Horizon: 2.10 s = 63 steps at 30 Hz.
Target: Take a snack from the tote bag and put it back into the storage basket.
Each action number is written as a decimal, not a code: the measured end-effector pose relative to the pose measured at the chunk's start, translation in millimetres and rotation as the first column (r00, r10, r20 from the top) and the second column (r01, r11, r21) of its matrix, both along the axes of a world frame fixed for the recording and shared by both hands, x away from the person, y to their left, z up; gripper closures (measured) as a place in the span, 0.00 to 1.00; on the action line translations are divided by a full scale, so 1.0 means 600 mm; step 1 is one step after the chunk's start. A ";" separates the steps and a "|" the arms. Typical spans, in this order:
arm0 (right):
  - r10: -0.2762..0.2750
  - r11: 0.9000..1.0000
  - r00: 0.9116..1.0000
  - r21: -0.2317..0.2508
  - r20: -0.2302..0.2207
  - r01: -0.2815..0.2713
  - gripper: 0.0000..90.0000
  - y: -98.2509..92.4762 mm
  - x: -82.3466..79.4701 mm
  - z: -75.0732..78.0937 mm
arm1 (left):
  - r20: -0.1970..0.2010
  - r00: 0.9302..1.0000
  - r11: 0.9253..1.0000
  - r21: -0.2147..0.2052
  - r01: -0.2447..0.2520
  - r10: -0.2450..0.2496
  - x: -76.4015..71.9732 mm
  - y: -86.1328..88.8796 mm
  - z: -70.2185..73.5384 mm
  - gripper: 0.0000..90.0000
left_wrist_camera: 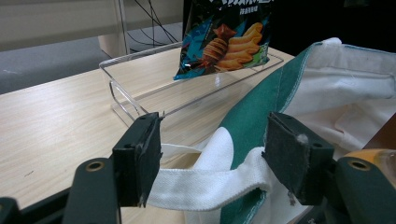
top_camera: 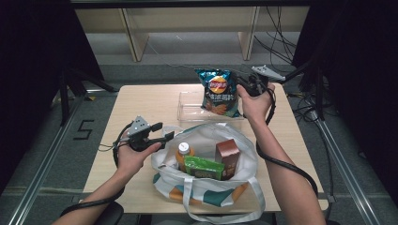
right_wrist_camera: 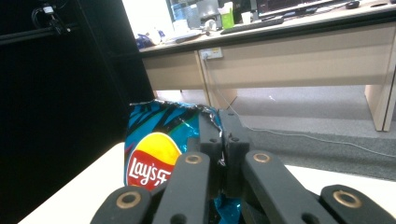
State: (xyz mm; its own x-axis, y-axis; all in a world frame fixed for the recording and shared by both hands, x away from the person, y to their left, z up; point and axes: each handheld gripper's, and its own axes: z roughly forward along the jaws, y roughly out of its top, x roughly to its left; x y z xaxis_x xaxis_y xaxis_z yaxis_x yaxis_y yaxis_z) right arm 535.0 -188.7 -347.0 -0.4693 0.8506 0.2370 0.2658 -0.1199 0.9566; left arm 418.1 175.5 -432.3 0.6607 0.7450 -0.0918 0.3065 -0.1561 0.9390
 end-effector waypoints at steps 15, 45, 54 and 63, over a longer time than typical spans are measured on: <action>0.000 1.000 1.000 -0.014 -0.019 -0.001 1.00 0.001 0.007 -0.013 | 0.002 1.000 1.000 0.001 0.002 -0.002 0.000 0.000 0.000 0.40; -0.020 1.000 0.996 -0.024 -0.086 0.018 1.00 0.004 0.015 -0.042 | 0.002 1.000 1.000 0.002 0.003 -0.003 0.000 0.000 0.000 0.40; -0.018 0.999 0.995 -0.040 -0.100 0.014 0.99 -0.001 0.021 -0.052 | 0.003 1.000 1.000 -0.004 0.007 -0.007 0.001 0.000 -0.001 0.40; -0.031 0.998 0.994 -0.061 -0.102 0.025 0.98 -0.014 0.022 -0.058 | 0.001 1.000 1.000 0.003 0.005 -0.005 0.000 -0.001 -0.001 0.40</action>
